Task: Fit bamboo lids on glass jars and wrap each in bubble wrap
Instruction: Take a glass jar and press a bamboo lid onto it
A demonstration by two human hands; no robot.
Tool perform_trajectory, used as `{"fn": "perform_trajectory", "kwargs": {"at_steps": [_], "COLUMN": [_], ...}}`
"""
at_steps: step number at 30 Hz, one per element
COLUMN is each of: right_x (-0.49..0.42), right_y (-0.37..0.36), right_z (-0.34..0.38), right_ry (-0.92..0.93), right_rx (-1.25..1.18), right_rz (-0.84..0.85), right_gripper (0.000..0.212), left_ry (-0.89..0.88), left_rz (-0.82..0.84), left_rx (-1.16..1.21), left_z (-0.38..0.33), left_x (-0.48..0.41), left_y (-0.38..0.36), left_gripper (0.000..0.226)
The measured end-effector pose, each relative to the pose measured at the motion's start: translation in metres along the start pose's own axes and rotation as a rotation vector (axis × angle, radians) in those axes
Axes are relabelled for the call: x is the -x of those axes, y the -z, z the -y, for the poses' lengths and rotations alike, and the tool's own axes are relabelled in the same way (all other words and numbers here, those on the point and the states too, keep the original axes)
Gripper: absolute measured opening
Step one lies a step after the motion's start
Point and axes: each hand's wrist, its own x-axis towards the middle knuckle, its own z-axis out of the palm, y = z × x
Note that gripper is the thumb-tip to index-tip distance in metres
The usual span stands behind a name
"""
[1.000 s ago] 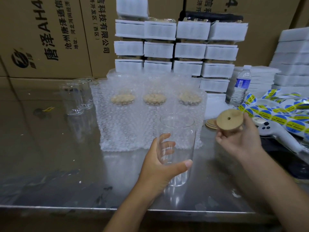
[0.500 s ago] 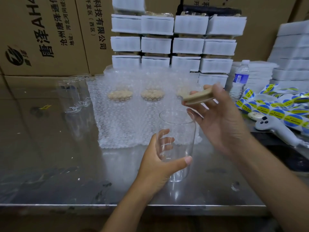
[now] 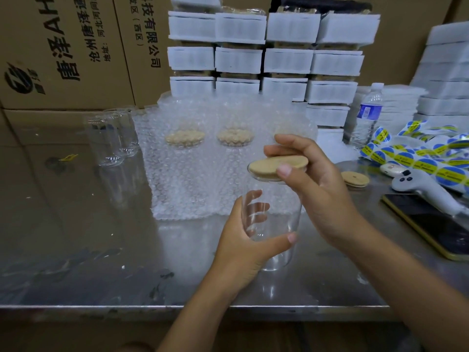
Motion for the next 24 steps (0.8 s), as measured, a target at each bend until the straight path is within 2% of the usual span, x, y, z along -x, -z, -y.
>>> {"fn": "perform_trajectory", "kwargs": {"at_steps": [3,14,24], "right_x": [0.003,0.004,0.004], "right_y": [-0.003,-0.016,-0.021], "right_z": [-0.002,-0.016,-0.016], "right_ry": [0.025,0.108,0.133], "right_rx": [0.036,0.068,0.104], "right_rz": [0.004,-0.151,-0.176], "right_gripper": [0.039,0.029,0.025], "left_ry": [0.006,0.018,0.028], "left_rz": [-0.002,0.001,0.01], "left_rx": [0.001,0.01,0.023], "left_z": [0.0,0.0,0.003], "left_x": [0.0,-0.002,-0.003], "left_y": [0.0,0.0,0.001], "left_gripper": [0.083,0.086,0.085]}}
